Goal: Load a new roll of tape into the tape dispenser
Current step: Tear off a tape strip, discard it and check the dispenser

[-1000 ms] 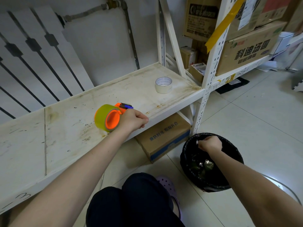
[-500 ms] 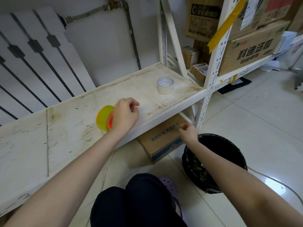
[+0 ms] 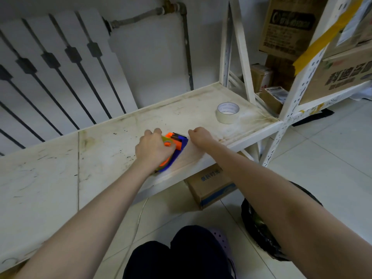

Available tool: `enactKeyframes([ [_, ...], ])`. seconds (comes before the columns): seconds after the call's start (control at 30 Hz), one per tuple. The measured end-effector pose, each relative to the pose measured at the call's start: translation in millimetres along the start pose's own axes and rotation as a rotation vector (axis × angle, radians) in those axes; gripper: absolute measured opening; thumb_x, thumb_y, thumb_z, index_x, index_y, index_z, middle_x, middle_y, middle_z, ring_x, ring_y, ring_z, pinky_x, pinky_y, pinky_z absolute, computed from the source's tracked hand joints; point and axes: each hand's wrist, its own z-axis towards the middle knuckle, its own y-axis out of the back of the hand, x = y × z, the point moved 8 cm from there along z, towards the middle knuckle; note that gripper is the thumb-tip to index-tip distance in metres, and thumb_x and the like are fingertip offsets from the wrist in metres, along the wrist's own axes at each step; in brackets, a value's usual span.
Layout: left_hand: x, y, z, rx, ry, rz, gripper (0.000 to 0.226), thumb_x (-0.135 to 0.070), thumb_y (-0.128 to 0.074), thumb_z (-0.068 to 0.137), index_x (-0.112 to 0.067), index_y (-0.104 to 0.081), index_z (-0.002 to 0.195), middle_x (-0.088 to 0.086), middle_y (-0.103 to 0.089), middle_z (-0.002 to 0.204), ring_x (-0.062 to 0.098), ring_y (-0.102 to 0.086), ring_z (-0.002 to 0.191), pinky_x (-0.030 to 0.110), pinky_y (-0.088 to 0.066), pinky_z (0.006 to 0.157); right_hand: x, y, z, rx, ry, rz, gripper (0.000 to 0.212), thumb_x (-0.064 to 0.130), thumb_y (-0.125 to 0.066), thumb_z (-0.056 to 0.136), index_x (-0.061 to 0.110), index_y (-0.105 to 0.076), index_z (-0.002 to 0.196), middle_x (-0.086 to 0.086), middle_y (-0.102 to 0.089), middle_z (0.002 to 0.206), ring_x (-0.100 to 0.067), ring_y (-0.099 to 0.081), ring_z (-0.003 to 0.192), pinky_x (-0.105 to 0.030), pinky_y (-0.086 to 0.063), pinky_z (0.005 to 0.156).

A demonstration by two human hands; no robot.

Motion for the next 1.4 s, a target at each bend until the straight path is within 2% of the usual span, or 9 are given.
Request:
enactKeyframes([
  [0.07, -2.3, 1.2, 1.5, -0.023, -0.021, 0.005, 0.054, -0.043, -0.055, 0.08, -0.015, -0.049, 0.125, 0.012, -0.052, 0.118, 0.032, -0.053, 0.107, 0.038, -0.046, 0.077, 5.8, -3.8, 8.7, 0.045, -0.008, -0.045, 0.026, 0.022, -0.035, 0.097, 0.002, -0.047, 0.084, -0.008, -0.044, 0.072, -0.025, -0.044, 0.079, -0.029, -0.034, 0.067],
  [0.13, -4.4, 1.1, 2.8, -0.035, -0.032, 0.019, 0.052, -0.042, -0.055, 0.08, -0.015, -0.049, 0.125, 0.011, -0.053, 0.117, 0.031, -0.053, 0.106, 0.035, -0.043, 0.072, 11.6, -7.1, 13.6, 0.083, -0.004, -0.095, 0.025, 0.023, -0.037, 0.096, 0.003, -0.047, 0.083, -0.01, -0.046, 0.073, -0.023, -0.044, 0.069, -0.03, -0.033, 0.058],
  [0.4, 1.8, -3.0, 4.1, -0.063, -0.041, -0.02, 0.049, -0.041, -0.054, 0.081, -0.016, -0.051, 0.122, 0.01, -0.055, 0.116, 0.031, -0.055, 0.103, 0.034, -0.044, 0.07, 10.6, -6.6, 20.4, -0.019, 0.043, -0.057, 0.035, 0.024, -0.054, 0.085, 0.015, -0.042, 0.053, -0.006, -0.046, 0.057, -0.021, -0.046, 0.056, -0.026, -0.038, 0.058],
  [0.6, 12.2, -0.2, -5.1, -0.126, -0.025, -0.14, 0.051, -0.041, -0.058, 0.08, -0.018, -0.052, 0.125, 0.008, -0.056, 0.118, 0.028, -0.057, 0.104, 0.03, -0.041, 0.069, 17.4, -0.2, 11.3, -0.082, 0.114, 0.037, 0.029, 0.029, -0.065, 0.08, 0.002, -0.069, 0.072, -0.009, -0.056, 0.065, -0.018, -0.052, 0.063, -0.028, -0.043, 0.061],
  [0.93, 31.3, 2.3, -22.5, -0.203, -0.053, -0.32, 0.051, -0.041, -0.064, 0.078, -0.018, -0.053, 0.122, 0.006, -0.055, 0.118, 0.023, -0.056, 0.105, 0.025, -0.039, 0.074, 34.6, -2.4, -4.0, -0.112, 0.068, 0.21, 0.012, 0.02, -0.073, 0.075, 0.016, -0.063, 0.069, 0.005, -0.056, 0.063, -0.011, -0.051, 0.063, -0.021, -0.039, 0.051],
  [1.1, 36.0, 4.3, -28.3, -0.222, -0.049, -0.382, 0.05, -0.039, -0.067, 0.077, -0.017, -0.054, 0.12, 0.004, -0.056, 0.117, 0.019, -0.055, 0.101, 0.023, -0.037, 0.071, 39.3, -4.9, -10.4, -0.119, -0.007, 0.298, 0.03, 0.022, -0.076, 0.073, 0.0, -0.07, 0.091, -0.007, -0.063, 0.08, -0.017, -0.056, 0.075, -0.026, -0.044, 0.06],
  [1.23, 42.5, 5.8, -29.3, -0.22, -0.028, -0.421, 0.045, -0.04, -0.069, 0.074, -0.019, -0.055, 0.112, 0.002, -0.057, 0.112, 0.019, -0.056, 0.097, 0.027, -0.043, 0.071, 45.8, -1.4, -16.7, -0.132, 0.001, 0.311, 0.026, 0.018, -0.075, 0.073, -0.005, -0.067, 0.082, -0.013, -0.061, 0.074, -0.018, -0.054, 0.073, -0.028, -0.044, 0.062],
  [1.3, 45.2, 8.9, -28.9, -0.201, -0.002, -0.416, 0.041, -0.039, -0.068, 0.072, -0.02, -0.055, 0.106, 0.001, -0.056, 0.107, 0.021, -0.056, 0.094, 0.031, -0.047, 0.072, 53.2, -0.4, -19.2, -0.139, 0.046, 0.286, 0.03, 0.017, -0.075, 0.072, -0.008, -0.069, 0.087, -0.022, -0.067, 0.082, -0.019, -0.057, 0.075, -0.031, -0.048, 0.067],
  [1.4, 47.1, 12.6, -24.0, -0.109, 0.068, -0.357, 0.043, -0.038, -0.066, 0.07, -0.021, -0.048, 0.105, -0.003, -0.052, 0.101, 0.02, -0.053, 0.088, 0.036, -0.049, 0.075, 70.7, 1.5, -26.2, -0.15, 0.128, 0.158, 0.028, 0.024, -0.073, 0.073, 0.0, -0.072, 0.086, -0.016, -0.071, 0.091, -0.02, -0.062, 0.08, -0.039, -0.055, 0.078],
])
